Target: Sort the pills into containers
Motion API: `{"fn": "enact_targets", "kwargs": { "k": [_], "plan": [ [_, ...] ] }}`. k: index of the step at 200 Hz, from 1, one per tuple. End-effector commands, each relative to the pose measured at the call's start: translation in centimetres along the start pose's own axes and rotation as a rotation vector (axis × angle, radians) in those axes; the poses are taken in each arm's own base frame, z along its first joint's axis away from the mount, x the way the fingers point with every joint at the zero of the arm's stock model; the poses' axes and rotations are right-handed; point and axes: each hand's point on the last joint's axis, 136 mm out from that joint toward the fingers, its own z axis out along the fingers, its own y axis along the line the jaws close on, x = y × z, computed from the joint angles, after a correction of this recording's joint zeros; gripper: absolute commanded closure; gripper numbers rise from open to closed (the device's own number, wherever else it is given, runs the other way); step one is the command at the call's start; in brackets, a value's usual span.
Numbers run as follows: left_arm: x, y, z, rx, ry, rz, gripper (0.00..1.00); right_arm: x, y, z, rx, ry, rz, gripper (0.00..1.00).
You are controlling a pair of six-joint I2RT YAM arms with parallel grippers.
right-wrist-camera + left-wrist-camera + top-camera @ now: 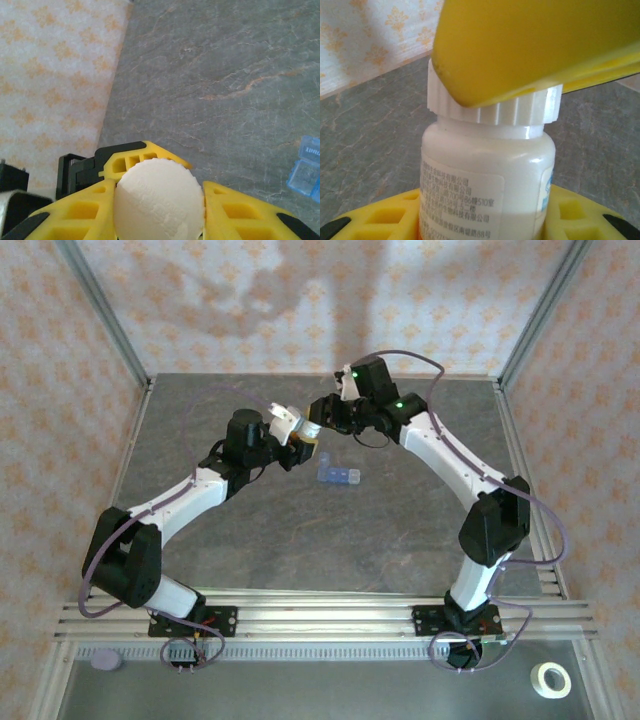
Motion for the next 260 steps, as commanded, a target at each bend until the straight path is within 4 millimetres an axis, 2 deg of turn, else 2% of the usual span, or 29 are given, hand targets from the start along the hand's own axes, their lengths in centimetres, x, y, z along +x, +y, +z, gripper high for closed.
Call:
{"fn": "enact_targets", "kwargs": {
  "k": [1, 21, 51, 84, 116, 130, 153, 165, 192, 206, 224, 260],
  "plan": [
    [-4.1, -2.1, -1.6, 0.099, -0.122, -0.002, 1.0, -1.8, 1.2, -2.3, -0.106, -0.067, -0.191, 0.63],
    [-4.6, -3.1, -2.0, 0.164, -0.144, -0.046, 1.0, -1.5, 2.2, -3.5, -0.194, -0.076, -0.296, 0.63],
    [-5.2, -4.0, -2.3, 0.248, -0.166, -0.106, 1.0, -1.1, 2.9, -4.7, -0.27, -0.061, -0.33, 0.63],
    [-5.3, -3.9, -2.1, 0.258, -0.164, -0.121, 1.0, -1.0, 3.2, -5.0, -0.284, -0.057, -0.319, 0.63],
    [-5.0, -2.9, -1.7, 0.207, -0.156, -0.112, 1.0, -1.2, 3.1, -4.9, -0.284, -0.07, -0.269, 0.61],
    [-4.8, -2.6, -1.6, 0.18, -0.143, -0.098, 1.0, -1.2, 3.0, -4.8, -0.273, -0.071, -0.236, 0.54],
    [-4.2, -1.2, -1.3, 0.093, -0.114, -0.056, 1.0, -2.2, 2.7, -5.4, -0.22, -0.119, -0.166, 0.29],
    [-3.8, -0.5, -1.3, 0.043, -0.105, -0.025, 1.0, -2.8, 2.4, -5.9, -0.181, -0.153, -0.125, 0.24],
    [-3.0, 0.7, -1.2, -0.032, -0.085, 0.02, 1.0, -3.8, 0.7, -6.2, -0.069, -0.185, 0.018, 0.22],
    [-2.7, 1.0, -1.2, -0.06, -0.081, 0.042, 1.0, -3.8, -0.7, -5.7, -0.009, -0.178, 0.105, 0.22],
    [-2.4, 1.1, -1.0, -0.073, -0.075, 0.06, 1.0, -3.7, -1.5, -5.1, 0.011, -0.17, 0.18, 0.22],
    [-2.0, 1.0, -0.8, -0.07, -0.06, 0.071, 1.0, -3.2, -0.7, -3.6, -0.002, -0.146, 0.188, 0.21]
  ]
}}
